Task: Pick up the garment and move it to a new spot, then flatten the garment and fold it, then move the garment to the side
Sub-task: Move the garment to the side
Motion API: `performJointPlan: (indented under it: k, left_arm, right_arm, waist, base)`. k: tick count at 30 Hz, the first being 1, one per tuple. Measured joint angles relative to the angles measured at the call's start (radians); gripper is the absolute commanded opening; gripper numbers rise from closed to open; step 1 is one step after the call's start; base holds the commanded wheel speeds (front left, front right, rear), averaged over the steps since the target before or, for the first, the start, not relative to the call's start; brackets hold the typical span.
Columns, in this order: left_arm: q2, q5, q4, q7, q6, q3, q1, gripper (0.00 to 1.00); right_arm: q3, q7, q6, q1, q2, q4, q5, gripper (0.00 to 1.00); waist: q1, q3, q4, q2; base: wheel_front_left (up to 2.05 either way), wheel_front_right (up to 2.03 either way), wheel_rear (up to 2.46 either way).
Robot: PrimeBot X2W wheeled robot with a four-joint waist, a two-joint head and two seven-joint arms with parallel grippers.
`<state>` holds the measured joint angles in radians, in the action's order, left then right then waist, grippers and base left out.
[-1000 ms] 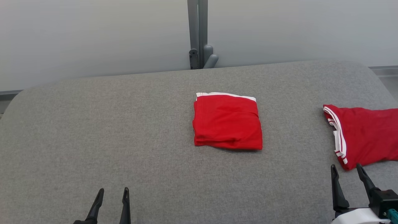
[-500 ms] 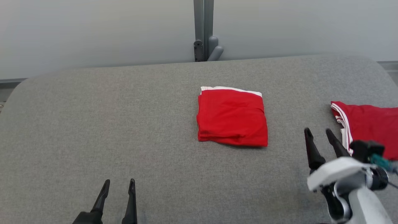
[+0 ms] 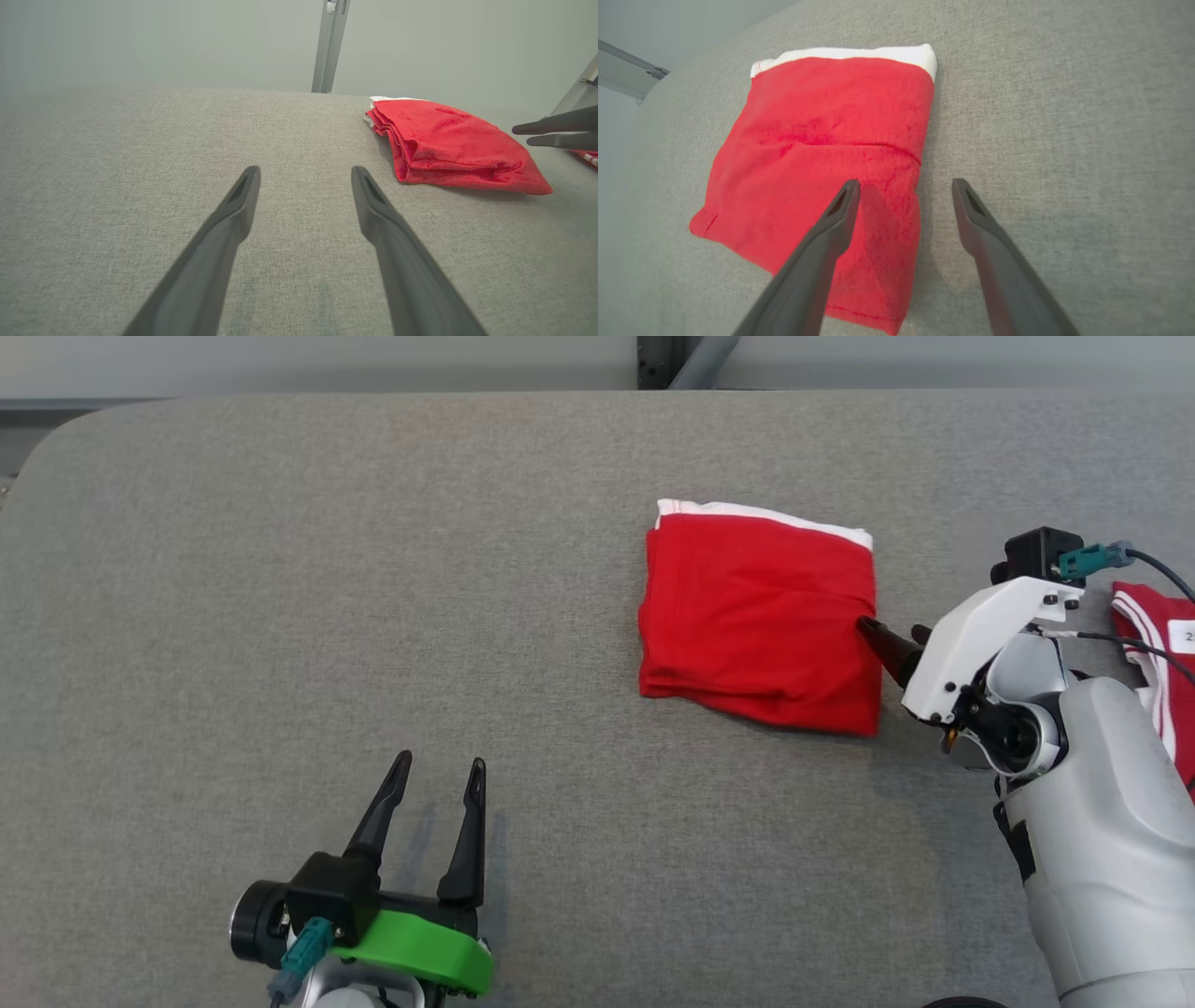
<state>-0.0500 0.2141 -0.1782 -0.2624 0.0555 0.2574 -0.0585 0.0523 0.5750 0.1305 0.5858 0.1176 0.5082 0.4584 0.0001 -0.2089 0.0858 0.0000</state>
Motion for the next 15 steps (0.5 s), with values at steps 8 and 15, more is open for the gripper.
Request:
performJointPlan:
  k: [8, 15]
  left_arm:
    - [0.0, 0.032, 0.008, 0.0, -0.03, 0.035, -0.025, 1.0]
    - [0.0, 0.032, 0.013, 0.0, -0.043, 0.017, -0.022, 1.0]
  right_arm:
    - [0.075, -0.054, 0.0, 0.107, -0.037, 0.208, 0.032, 0.76]
    - [0.067, -0.128, 0.0, 0.159, -0.051, 0.264, 0.094, 0.0]
  waist:
    - [0.0, -0.064, 0.088, 0.0]
    - [0.0, -0.095, 0.093, 0.0]
  base:
    - [0.0, 0.0, 0.0]
    - [0.0, 0.0, 0.0]
